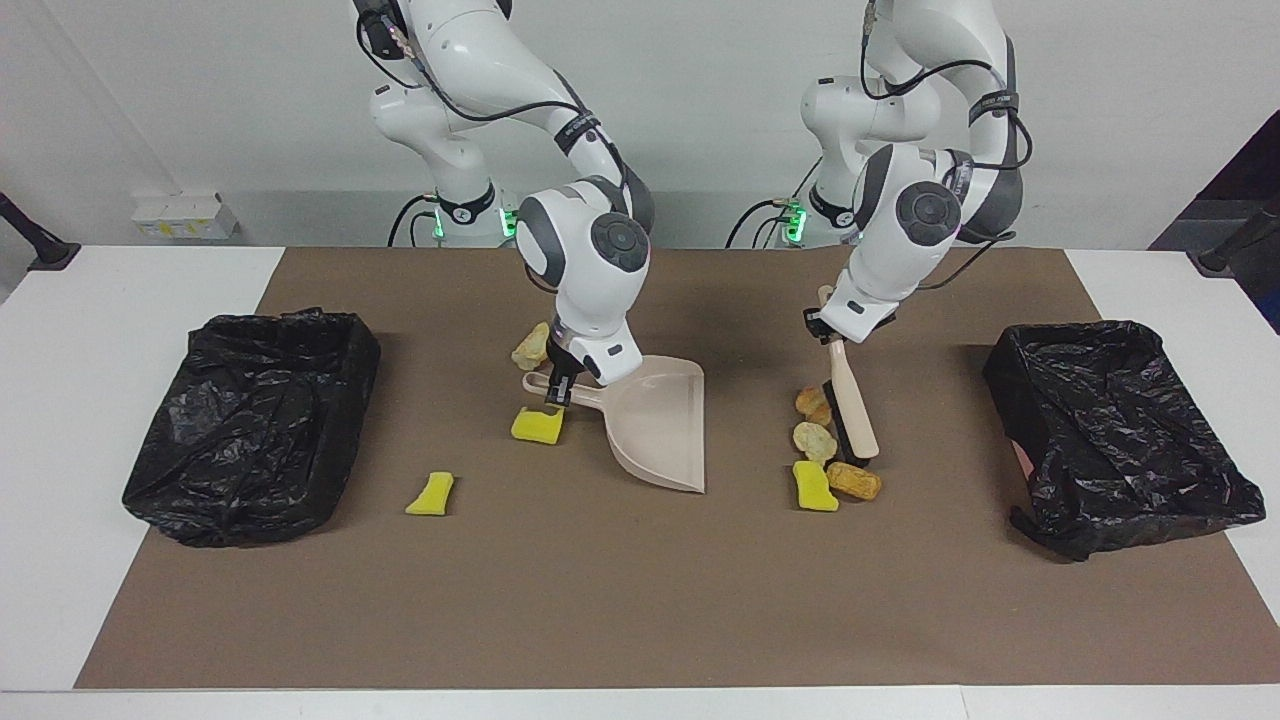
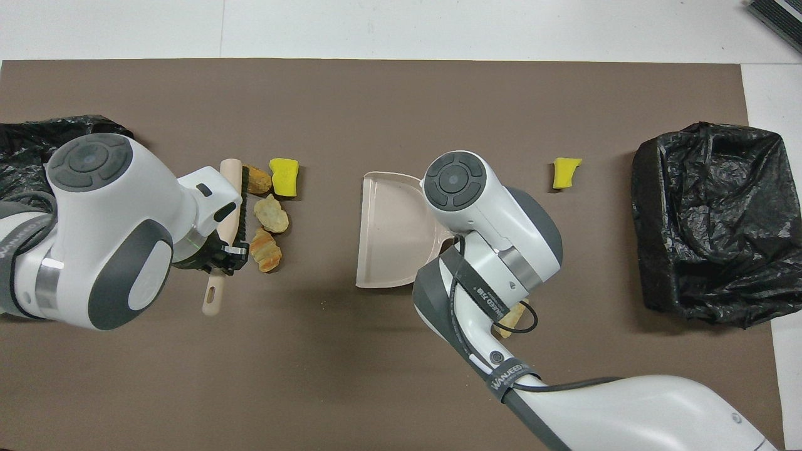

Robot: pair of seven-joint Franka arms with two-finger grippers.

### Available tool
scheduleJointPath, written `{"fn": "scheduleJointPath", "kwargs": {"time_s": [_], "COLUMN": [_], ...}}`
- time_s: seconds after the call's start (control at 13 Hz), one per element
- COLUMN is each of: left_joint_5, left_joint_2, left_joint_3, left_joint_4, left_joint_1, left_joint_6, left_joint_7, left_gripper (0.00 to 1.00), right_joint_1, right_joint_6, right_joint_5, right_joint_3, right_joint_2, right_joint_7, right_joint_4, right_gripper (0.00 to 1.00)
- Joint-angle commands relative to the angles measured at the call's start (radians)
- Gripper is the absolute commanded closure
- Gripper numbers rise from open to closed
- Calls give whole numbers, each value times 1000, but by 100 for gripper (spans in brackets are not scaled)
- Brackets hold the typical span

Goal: Sweep and dump trash in bin
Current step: 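Sweep the bread chunks into the dustpan with the brush in the left gripper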

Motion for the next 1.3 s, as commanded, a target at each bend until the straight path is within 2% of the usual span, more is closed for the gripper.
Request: {"fn": "scheduleJointPath", "kwargs": {"time_s": [0.0,0.15,0.31,0.69,1.0,1.23], "left_joint_5": [22,24,24,-9,-67,-195], "left_joint_2": [27,78,109,2,20,22], "left_joint_3": [3,3,3,-6,-6,-6], "left_joint_4": [15,15,-9,-195,-206,-194], "left_joint_1": [36,57,71,8,-73,-154], "left_joint_6": [58,162,199,208,263,280], "left_joint_7": [31,30,28,13,-74,-99], "left_gripper": [100,100,100,100,100,100], "right_joint_1": [-13,-13,-12,-13,-12,-12], "right_joint_6": [29,29,29,29,31,32], "right_joint_5": [-17,-16,-16,-16,-11,-11], "right_joint_3": [8,8,8,8,8,8], "right_joint_2": [0,0,0,0,0,0], "right_joint_7": [-32,-32,-30,-29,-22,-22], "right_joint_4": [-9,-10,-9,-9,-10,-9], "right_gripper": [100,100,100,100,100,100]}}
